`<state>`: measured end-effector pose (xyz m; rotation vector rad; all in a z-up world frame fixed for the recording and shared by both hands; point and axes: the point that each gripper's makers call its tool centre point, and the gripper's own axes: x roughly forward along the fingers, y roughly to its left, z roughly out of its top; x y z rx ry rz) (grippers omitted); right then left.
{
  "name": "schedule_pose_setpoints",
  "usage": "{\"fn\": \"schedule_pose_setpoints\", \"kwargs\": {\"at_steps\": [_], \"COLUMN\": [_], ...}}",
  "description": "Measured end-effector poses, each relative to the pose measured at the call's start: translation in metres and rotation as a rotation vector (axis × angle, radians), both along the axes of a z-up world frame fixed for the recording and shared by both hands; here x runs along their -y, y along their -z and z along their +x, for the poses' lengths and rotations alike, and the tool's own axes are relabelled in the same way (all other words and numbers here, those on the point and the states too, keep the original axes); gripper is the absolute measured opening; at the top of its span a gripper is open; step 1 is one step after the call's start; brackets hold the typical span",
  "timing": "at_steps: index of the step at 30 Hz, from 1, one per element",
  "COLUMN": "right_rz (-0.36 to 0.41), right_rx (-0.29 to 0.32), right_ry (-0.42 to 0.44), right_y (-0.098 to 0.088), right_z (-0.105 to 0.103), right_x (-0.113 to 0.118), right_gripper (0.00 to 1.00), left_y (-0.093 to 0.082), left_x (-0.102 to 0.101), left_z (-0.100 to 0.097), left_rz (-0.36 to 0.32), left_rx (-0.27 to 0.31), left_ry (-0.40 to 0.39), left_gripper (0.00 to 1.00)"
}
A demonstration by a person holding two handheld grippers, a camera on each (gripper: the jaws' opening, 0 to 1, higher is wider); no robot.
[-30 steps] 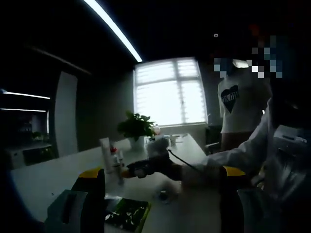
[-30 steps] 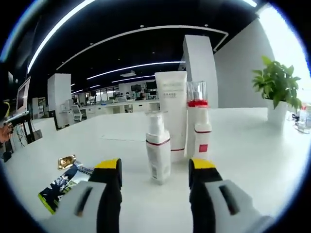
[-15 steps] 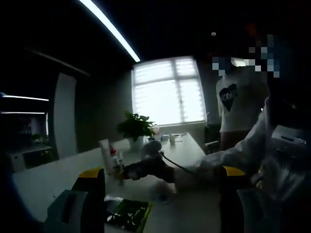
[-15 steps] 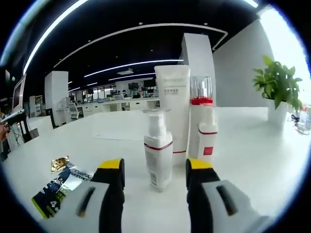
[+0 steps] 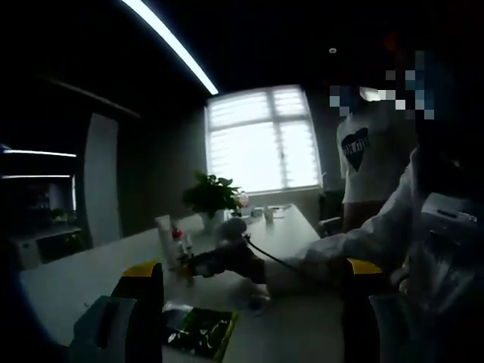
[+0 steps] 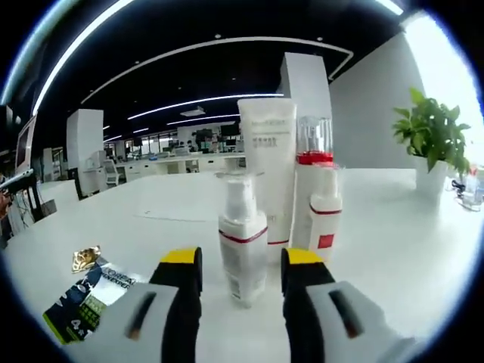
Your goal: Arrange the skincare products in the storage area until every visible bottle or jar stands upright without overlapping.
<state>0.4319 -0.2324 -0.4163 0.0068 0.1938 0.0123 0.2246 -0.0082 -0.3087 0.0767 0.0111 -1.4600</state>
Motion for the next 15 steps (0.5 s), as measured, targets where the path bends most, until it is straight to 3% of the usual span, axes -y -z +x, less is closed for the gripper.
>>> {"fn": "schedule_pose_setpoints", "kwargs": {"at_steps": [8,15], "right_rz": [-0.048,-0.063], "right_rx": [-0.018,-0.014], "right_ry": [0.006,-0.006], "right_y": [0.003,0.002], "right_z": [0.005,0.004], "right_x": [0.008,0.011], "right_gripper": [0.23,0.23], "left_y": [0.001,0.002], "left_x": [0.000,-0.002], "left_z": [-0.002,0.002], "left_rz": [0.010,0.013], "left_rx": [0.005,0.000], "left_ry": [0.001,-0.006], "left_gripper": [1.00,1.00]}}
